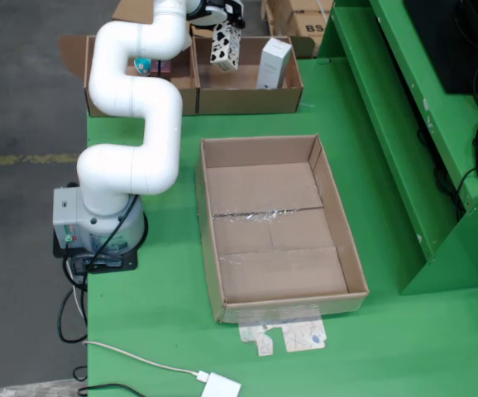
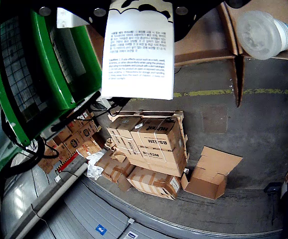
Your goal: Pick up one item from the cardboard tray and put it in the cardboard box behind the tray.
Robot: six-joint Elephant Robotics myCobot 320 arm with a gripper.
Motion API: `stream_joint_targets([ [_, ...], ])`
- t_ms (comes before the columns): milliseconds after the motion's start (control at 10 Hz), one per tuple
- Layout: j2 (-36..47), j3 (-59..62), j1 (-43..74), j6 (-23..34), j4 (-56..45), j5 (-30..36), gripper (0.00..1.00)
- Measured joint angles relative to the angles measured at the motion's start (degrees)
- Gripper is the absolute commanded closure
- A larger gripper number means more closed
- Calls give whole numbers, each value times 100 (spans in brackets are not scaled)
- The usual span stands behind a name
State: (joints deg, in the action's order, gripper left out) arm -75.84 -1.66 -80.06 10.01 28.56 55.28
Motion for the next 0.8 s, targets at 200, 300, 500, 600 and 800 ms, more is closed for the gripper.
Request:
stream_joint_targets([
  [200, -27, 0, -71, 115, 0, 0, 100],
  [300, -132, 0, -62, 36, 0, 0, 100],
  [500, -334, 17, 8, 71, 9, 0, 100],
  [600, -422, -18, 61, 53, 0, 0, 100],
  [800, -589, 0, 175, 53, 9, 0, 100],
])
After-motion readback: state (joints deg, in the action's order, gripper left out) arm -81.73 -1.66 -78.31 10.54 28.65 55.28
